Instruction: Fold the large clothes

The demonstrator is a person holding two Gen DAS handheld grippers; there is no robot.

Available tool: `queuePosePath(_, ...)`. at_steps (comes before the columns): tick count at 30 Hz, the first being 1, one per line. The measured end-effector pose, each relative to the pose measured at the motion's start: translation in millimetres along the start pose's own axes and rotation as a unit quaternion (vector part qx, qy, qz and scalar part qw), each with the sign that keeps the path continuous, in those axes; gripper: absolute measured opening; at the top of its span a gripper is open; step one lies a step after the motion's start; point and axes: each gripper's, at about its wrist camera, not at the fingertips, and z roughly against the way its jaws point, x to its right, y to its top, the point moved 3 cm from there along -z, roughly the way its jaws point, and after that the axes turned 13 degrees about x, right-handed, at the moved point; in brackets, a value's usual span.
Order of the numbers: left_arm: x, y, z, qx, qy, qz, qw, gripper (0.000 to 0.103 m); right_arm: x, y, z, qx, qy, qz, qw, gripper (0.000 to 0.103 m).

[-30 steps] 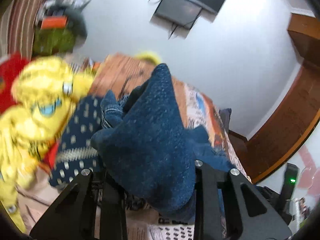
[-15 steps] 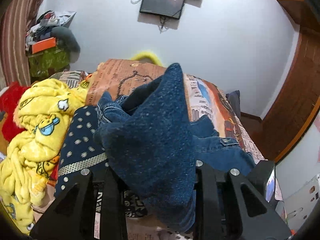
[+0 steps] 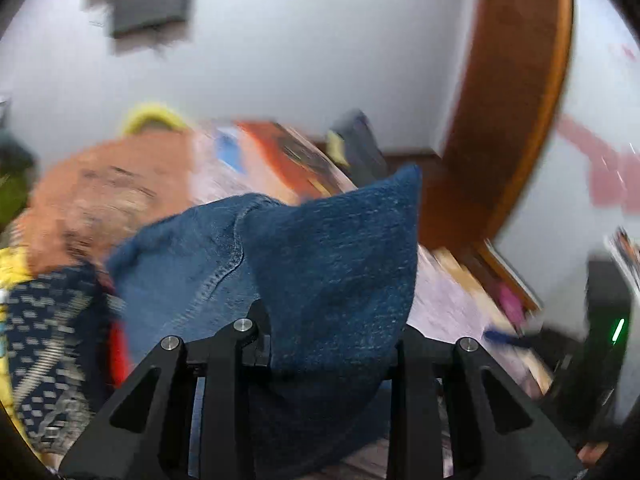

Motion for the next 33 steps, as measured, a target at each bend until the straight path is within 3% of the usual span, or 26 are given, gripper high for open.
queuePosePath(5, 33.6, -60.7, -34.9, -0.08, -0.017, -0.068, 0.9943, 0.028, 59.7, -13.1, 11.3, -0.015, -0.047, -0.049, 0.998, 0.091)
queuePosePath(8, 39.7, -67.8, -23.1, -0.073, -0.03, -0.097, 0.9922, 0.028, 70.0, -18.7, 16.9, -0.015, -0.051, -0.056, 0.997, 0.091)
queuePosePath(14, 42.1, -62.2, -1.8, -0.063, -0.069, -0.065, 0.9934, 0.028, 63.0, -13.9, 26.9, 0.002, -0.034, -0.054, 0.998, 0.091)
queuePosePath(19, 48.9, -74.8, -12.8, -0.084, -0.054, -0.081, 0.9918, 0.028, 57.5, -15.3, 31.2, 0.005, -0.028, -0.052, 0.998, 0.091)
queuePosePath(24, 51.3, -68.5, 4.6, -0.095, -0.066, -0.071, 0.9908, 0.054, 50.9, -8.1, 46.0, 0.019, -0.021, -0.051, 0.998, 0.091)
queuePosePath(28, 43.0, -59.9, 35.1, -0.096, -0.071, -0.06, 0.991, 0.063, 35.6, 4.0, 59.6, 0.039, -0.006, -0.039, 0.998, 0.091)
queuePosePath(30, 35.2, -55.0, 52.5, -0.083, -0.063, -0.057, 0.993, 0.072, 23.5, 10.6, 62.2, 0.047, 0.005, -0.028, 0.998, 0.091)
queuePosePath(33, 10.8, -43.2, 79.6, -0.051, -0.022, -0.057, 0.9968, 0.083, 3.3, 17.3, 59.7, 0.054, 0.025, -0.014, 0.998, 0.091)
